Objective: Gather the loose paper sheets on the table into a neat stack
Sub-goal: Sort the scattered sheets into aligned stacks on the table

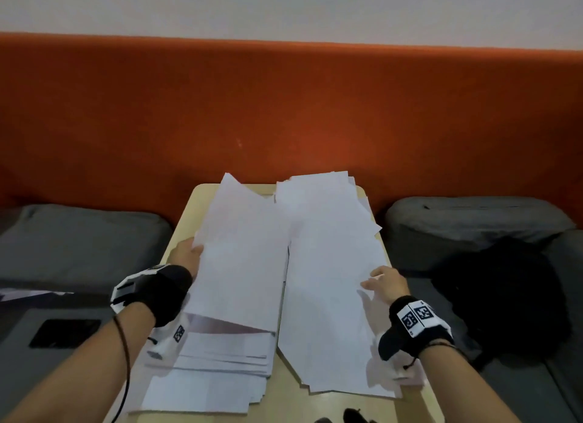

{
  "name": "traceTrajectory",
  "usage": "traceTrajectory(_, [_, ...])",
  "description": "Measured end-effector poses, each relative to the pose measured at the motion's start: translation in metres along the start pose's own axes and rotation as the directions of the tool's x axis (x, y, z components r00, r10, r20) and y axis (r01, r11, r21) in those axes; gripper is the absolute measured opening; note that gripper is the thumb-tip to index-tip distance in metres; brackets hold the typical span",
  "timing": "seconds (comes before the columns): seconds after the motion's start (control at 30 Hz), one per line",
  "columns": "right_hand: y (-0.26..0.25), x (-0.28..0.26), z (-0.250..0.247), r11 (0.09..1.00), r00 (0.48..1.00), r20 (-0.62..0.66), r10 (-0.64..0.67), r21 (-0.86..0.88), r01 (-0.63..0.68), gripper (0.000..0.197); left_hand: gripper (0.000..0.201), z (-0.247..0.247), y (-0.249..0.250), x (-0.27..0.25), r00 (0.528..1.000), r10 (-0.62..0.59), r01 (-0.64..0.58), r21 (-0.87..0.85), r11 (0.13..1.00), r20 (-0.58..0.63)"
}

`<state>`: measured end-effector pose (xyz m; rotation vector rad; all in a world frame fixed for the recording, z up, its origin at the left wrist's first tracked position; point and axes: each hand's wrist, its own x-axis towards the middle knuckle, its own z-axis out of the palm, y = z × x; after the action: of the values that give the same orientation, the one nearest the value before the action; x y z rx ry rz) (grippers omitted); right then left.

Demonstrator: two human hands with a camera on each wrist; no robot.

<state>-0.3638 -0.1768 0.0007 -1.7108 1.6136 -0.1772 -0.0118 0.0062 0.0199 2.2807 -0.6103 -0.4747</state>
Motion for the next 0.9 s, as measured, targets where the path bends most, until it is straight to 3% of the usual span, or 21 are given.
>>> traceTrajectory(0.17, [-0.005, -0.013, 0.01, 0.915, 0.991, -0.065, 0.116, -0.382, -0.132, 0.068, 0.053, -0.002, -0.02, -0.013, 0.997, -0.074, 0.053, 0.409, 0.911, 0.035])
traceTrajectory(0.23, [-0.005, -0.013, 0.015, 0.908, 0.985, -0.098, 0.14, -0.385, -0.168, 0.076, 0.064, 0.008, -0.012, -0.021, 0.998, -0.064, 0.058, 0.572, 0.818, -0.01])
traceTrajectory(0.3, [-0.007, -0.014, 0.015, 0.914, 0.981, -0.1, 0.166, -0.359, -0.191, 0.084, 0.067, 0.024, 0.002, -0.03, 0.999, 0.046, -0.053, 0.632, 0.773, 0.029])
traceTrajectory(0.43, [-0.01, -0.015, 0.01, 0.899, 0.973, -0.095, 0.211, -0.372, -0.231, 0.098, 0.064, 0.071, 0.041, -0.052, 0.928, 0.218, -0.362, 0.593, 0.719, 0.303])
traceTrajectory(0.6, [-0.003, -0.019, 0.012, 0.925, 0.975, -0.096, 0.202, -0.309, -0.223, 0.094, 0.071, 0.11, 0.045, -0.076, 0.788, 0.117, -0.497, 0.512, 0.701, 0.605])
traceTrajectory(0.73, [0.0, -0.024, 0.017, 0.901, 0.967, -0.172, 0.186, -0.363, -0.238, 0.085, 0.075, 0.113, 0.024, -0.075, 0.733, 0.077, -0.562, 0.538, 0.629, 0.676])
traceTrajectory(0.9, [0.004, -0.022, 0.017, 0.904, 0.967, -0.161, 0.2, -0.35, -0.245, 0.085, 0.076, 0.113, 0.023, -0.075, 0.723, 0.074, -0.573, 0.536, 0.62, 0.687])
